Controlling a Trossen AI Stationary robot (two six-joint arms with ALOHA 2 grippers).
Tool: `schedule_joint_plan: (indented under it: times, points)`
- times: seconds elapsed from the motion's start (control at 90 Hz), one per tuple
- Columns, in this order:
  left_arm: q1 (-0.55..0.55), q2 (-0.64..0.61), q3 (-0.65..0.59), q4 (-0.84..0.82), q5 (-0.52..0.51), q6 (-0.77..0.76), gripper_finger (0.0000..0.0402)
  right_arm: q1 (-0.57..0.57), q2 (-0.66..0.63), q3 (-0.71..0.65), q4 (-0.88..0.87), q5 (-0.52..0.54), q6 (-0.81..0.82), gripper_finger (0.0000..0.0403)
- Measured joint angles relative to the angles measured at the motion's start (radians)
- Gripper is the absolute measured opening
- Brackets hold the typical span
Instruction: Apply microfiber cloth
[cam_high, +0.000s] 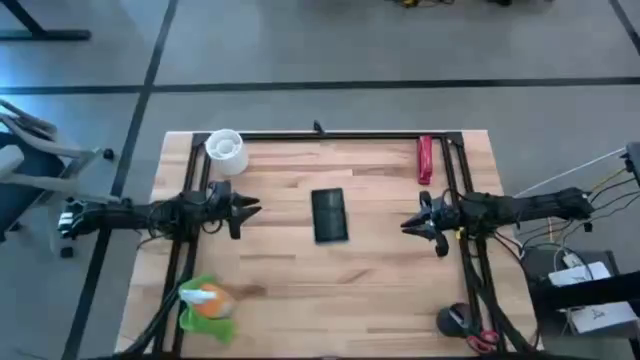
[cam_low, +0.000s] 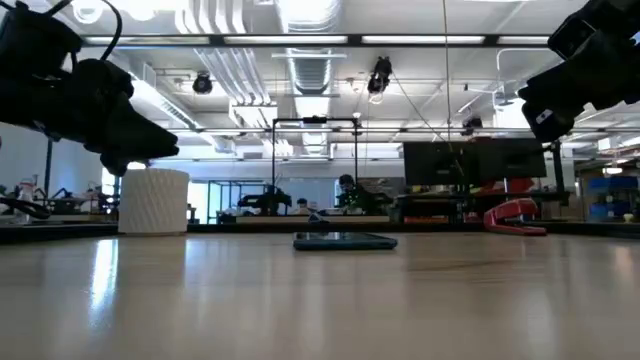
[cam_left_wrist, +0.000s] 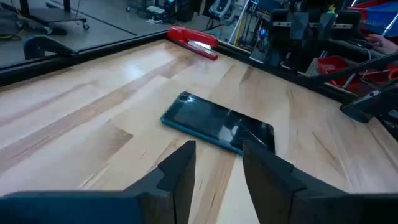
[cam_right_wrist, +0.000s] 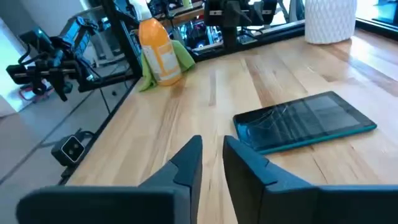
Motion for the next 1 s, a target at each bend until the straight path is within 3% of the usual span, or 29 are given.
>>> schedule_joint_plan:
  times: [0.311, 1.0]
  points:
    - [0.0, 0.0, 0.0, 0.0, 0.0, 0.0, 0.0103, 0.0, 0.0, 0.0, 0.0, 0.0, 0.0, 0.004]
    - [0.0, 0.0, 0.0, 0.0, 0.0, 0.0, 0.0122, 0.0, 0.0, 0.0, 0.0, 0.0, 0.0, 0.0076]
